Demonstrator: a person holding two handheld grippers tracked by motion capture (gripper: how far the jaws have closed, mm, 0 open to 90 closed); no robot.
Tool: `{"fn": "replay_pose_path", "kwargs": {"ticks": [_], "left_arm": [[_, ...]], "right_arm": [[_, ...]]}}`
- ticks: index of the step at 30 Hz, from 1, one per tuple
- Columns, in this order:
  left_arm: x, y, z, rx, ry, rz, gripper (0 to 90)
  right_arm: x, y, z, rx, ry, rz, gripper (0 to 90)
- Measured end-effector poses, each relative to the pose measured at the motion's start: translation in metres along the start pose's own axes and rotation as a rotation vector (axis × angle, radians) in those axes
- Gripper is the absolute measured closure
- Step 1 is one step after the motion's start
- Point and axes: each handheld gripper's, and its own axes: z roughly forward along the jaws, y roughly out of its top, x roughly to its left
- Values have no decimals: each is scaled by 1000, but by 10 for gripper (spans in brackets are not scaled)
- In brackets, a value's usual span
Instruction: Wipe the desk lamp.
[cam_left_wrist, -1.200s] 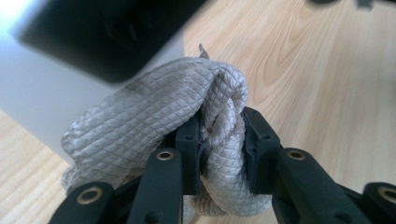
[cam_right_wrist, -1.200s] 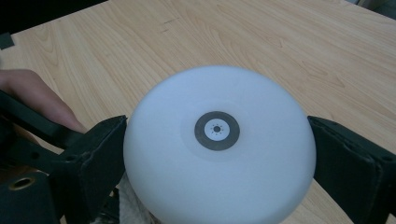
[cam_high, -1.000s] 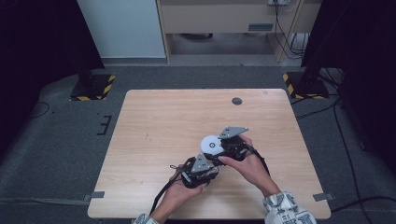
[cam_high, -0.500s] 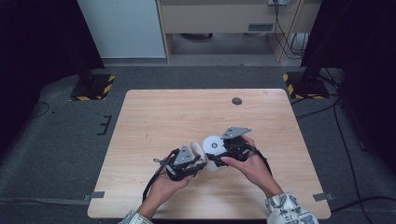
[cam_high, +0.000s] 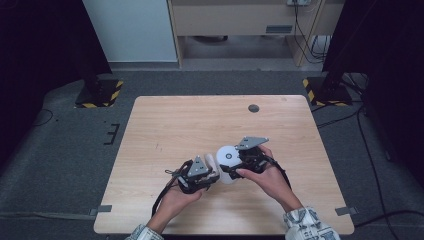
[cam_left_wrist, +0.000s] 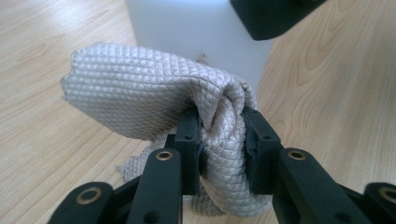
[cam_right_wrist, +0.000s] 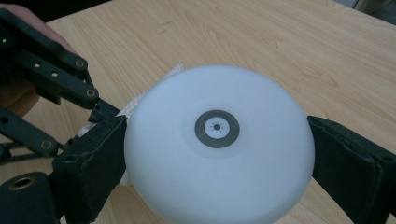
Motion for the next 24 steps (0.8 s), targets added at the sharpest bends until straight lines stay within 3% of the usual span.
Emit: {"fn": "replay_pose_path", "kwargs": {"ticks": [3,8,13,17,22,24], "left_arm": [[-7,1,-3,-12,-24,-9,696],[-25,-1,5,8,-80,10,694],[-42,-10,30,88,-104,55,685],[-44,-14,42,116,-112,52,674],[-46,-16,46,117,-117,56,630],[-45,-15,45,115,-111,54,562]], "right_arm": [[-2,1,-9,-67,5,26,65],[2,-6,-33,-105,-6,2,58],[3,-29,-59,-108,-38,-16,82],[1,-52,-73,-110,-62,2,136],[-1,-73,-71,-81,-63,25,199],[0,-76,-69,-70,-58,25,225]]}}
